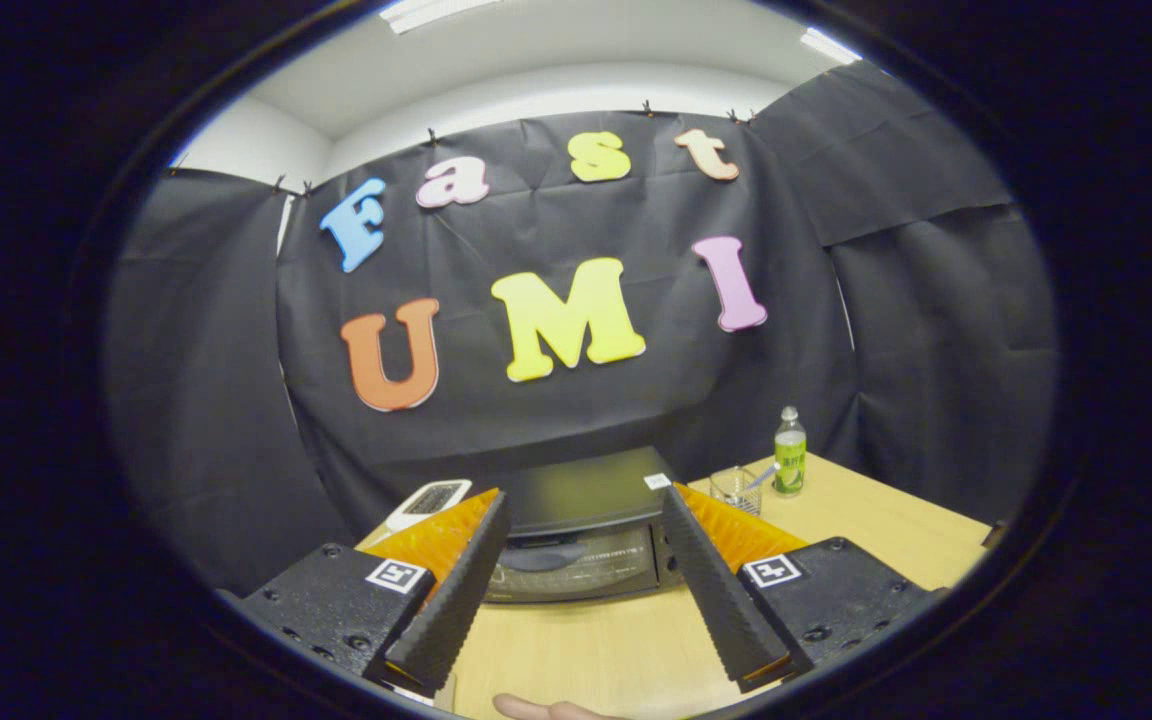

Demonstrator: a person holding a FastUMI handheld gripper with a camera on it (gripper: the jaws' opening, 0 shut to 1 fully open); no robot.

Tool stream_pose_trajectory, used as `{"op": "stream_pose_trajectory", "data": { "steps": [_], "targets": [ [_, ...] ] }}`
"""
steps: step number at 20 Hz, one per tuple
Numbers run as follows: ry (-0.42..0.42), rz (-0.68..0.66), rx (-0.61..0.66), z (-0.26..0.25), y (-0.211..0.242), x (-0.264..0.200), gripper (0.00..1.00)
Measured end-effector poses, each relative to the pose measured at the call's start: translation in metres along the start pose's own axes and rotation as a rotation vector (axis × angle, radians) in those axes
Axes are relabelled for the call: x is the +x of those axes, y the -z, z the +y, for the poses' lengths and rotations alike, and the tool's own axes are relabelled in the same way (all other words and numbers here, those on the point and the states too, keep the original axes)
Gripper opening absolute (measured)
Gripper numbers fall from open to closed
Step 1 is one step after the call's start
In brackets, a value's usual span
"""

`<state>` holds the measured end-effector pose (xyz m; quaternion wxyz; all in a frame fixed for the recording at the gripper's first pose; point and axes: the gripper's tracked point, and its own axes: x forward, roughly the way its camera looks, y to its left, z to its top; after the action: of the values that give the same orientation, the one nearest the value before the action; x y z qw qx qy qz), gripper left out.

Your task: Open the toaster oven, put the food inside, and close the toaster oven door.

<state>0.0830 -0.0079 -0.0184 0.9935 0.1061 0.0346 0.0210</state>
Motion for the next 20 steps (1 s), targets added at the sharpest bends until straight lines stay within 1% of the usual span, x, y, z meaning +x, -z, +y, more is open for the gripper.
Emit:
{"op": "stream_pose_trajectory", "data": {
  "steps": [2, 4, 6, 8, 10, 13, 14, 17, 20],
  "targets": [
    [0.033, 0.001, -0.001, 0.002, -0.026, -0.014, 1.0],
    [0.036, -0.04, -0.037, 0.011, -0.051, -0.03, 1.0],
    [0.047, -0.065, -0.101, 0.017, -0.056, -0.046, 1.0],
    [0.03, -0.078, -0.126, 0.026, -0.051, -0.065, 1.0],
    [-0.001, -0.079, -0.136, 0.033, -0.035, -0.083, 1.0],
    [-0.019, -0.102, -0.219, 0.039, -0.019, -0.101, 1.0],
    [-0.039, -0.113, -0.24, 0.047, -0.017, -0.104, 1.0],
    [-0.09, -0.119, -0.23, 0.063, -0.015, -0.111, 1.0],
    [-0.076, -0.11, -0.218, 0.056, -0.013, -0.111, 1.0]
  ]
}}
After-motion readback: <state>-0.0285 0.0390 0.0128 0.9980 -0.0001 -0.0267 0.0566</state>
